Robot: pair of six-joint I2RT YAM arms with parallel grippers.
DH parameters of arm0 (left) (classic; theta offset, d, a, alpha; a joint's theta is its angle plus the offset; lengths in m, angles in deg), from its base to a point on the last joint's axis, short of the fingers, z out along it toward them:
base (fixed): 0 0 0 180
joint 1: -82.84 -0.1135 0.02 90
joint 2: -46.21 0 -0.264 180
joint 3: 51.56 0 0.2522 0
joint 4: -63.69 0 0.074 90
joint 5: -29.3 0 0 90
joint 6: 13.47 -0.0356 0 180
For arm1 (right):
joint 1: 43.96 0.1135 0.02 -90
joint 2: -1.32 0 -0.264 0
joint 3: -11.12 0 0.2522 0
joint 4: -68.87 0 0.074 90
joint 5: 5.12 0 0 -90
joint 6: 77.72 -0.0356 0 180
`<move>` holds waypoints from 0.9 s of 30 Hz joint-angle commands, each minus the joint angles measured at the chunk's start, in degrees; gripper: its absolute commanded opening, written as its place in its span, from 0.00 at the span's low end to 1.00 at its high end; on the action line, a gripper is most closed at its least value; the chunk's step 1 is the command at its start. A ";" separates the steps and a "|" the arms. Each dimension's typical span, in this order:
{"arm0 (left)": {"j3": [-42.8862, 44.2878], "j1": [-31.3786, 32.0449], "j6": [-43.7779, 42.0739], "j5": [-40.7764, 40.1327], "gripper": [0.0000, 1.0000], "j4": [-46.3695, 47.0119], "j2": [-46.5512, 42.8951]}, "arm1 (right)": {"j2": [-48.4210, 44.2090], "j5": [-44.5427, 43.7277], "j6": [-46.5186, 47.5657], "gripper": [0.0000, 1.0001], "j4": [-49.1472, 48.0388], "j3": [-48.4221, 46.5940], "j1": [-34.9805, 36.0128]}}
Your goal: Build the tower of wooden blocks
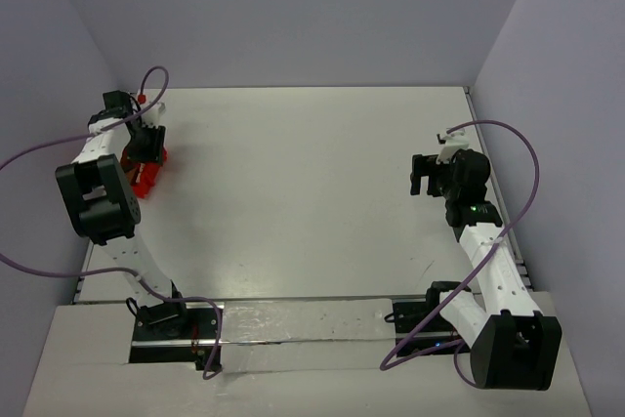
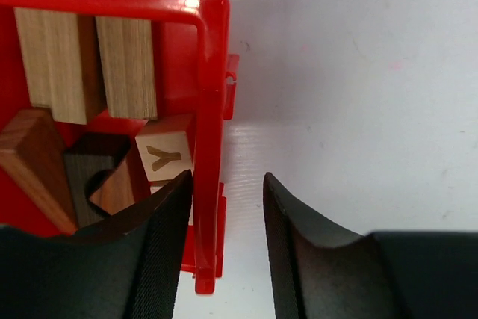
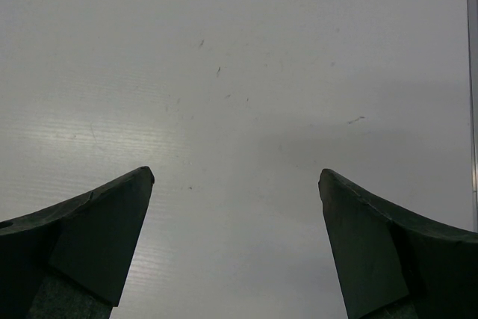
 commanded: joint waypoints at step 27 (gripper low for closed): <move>-5.43 27.06 16.32 19.43 0.00 -2.06 -6.60 | 2.23 0.90 0.38 1.00 -0.49 -3.12 -0.19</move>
